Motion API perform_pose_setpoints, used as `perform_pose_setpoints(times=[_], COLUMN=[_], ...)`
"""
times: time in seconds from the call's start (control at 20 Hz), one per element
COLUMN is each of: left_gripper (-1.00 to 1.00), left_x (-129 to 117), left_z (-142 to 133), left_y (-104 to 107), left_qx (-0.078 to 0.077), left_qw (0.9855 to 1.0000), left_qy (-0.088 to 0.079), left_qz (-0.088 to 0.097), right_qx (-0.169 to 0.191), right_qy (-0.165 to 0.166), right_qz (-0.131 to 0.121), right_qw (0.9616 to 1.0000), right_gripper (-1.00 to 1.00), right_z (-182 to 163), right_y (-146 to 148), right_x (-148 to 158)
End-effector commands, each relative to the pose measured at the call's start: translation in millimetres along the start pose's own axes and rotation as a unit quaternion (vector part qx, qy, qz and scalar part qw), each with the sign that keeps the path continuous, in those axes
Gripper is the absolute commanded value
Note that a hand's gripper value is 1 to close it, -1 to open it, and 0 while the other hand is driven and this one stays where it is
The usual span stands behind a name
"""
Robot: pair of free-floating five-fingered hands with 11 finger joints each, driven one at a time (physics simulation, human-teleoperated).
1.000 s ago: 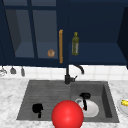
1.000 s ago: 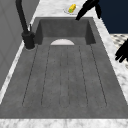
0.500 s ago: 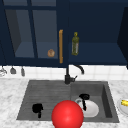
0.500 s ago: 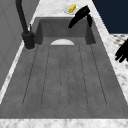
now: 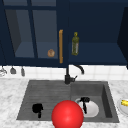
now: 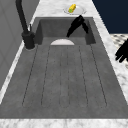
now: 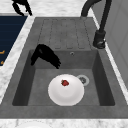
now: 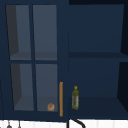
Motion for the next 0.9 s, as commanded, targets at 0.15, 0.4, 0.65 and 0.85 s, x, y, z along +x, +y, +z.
perform_pose_setpoints(times=[0.15, 0.4, 0.65, 0.85], left_gripper=[0.00, 0.00, 0.00, 0.00], left_x=[0, 0, 0, 0], left_z=[0, 0, 0, 0], left_y=[0, 0, 0, 0], left_qx=[0.000, 0.000, 0.000, 0.000], left_qw=[1.0000, 1.0000, 1.0000, 1.0000], left_qy=[0.000, 0.000, 0.000, 0.000], left_qz=[0.000, 0.000, 0.000, 0.000], right_qx=[0.037, 0.021, -0.015, -0.016], right_qy=[0.002, -0.008, -0.008, 0.004], right_qz=[-0.002, -0.006, -0.005, -0.006], right_qw=[0.9993, 0.9997, 0.9998, 0.9998], right_gripper=[-1.00, -1.00, -1.00, -1.00], right_z=[-49, -66, -62, -68], right_y=[-18, -6, 7, 9], right_x=[-5, -25, -31, -31])
